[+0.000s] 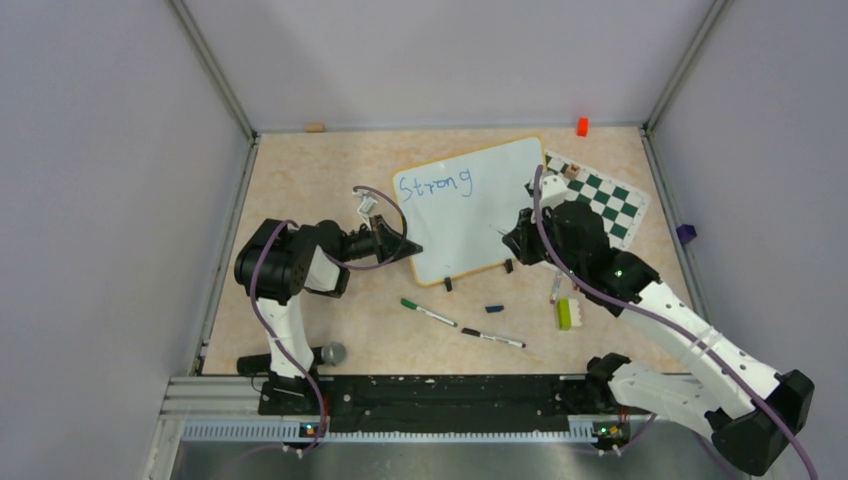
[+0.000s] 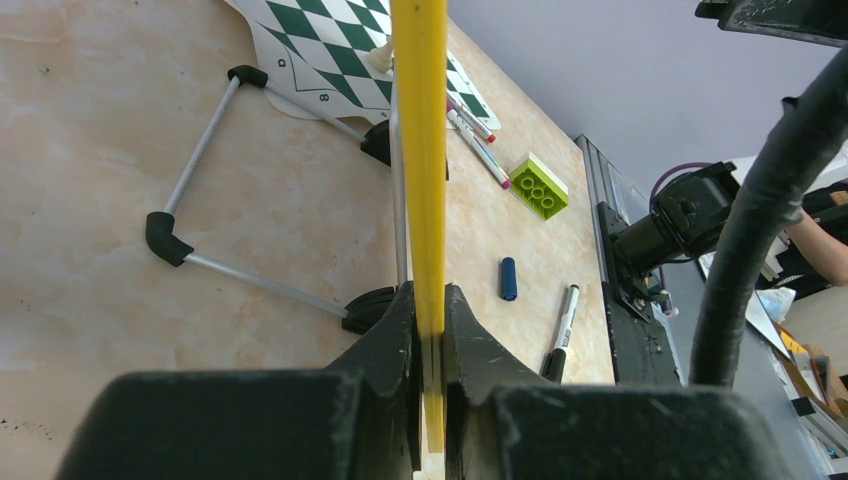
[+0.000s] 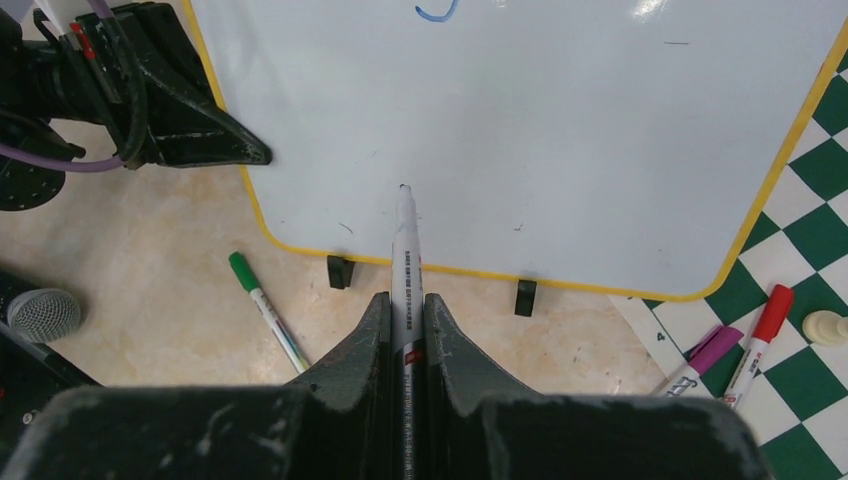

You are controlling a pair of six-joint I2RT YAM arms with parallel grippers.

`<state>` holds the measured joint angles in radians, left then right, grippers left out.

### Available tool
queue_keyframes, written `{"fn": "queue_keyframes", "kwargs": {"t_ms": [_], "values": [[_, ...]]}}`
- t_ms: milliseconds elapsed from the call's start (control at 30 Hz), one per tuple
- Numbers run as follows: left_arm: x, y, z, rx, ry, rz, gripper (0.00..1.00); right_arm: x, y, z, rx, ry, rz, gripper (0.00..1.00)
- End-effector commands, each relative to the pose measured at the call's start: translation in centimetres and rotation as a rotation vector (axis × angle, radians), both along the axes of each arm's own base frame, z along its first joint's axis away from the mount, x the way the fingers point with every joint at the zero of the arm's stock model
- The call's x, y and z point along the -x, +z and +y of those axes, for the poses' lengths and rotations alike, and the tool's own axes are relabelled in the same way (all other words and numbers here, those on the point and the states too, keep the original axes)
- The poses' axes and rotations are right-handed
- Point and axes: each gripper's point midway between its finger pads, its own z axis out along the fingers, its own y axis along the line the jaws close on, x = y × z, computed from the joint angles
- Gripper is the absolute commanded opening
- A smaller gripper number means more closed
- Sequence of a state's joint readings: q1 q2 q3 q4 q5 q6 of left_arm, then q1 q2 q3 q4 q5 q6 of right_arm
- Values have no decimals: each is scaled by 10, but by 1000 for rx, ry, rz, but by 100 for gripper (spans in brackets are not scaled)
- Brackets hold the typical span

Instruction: Write a sentence on the whiteboard

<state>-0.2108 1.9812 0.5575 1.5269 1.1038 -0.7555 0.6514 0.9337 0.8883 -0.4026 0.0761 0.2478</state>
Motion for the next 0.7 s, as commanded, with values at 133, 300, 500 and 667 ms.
{"fn": "queue_keyframes", "kwargs": {"t_ms": [133,300,500,667], "values": [[17,12,-9,-2,-99,-172,0,-11,26,5,-61,-12,-71,0],[18,9,-8,-7,-97,-174,0,-15,18,9,-59,-17,-50,0],[18,10,-9,-6,-100,-180,0,-15,14,12,-66,-21,-16,0],[18,11,-9,-7,-102,-191,0,-16,15,4,-53,-72,2,0]]}}
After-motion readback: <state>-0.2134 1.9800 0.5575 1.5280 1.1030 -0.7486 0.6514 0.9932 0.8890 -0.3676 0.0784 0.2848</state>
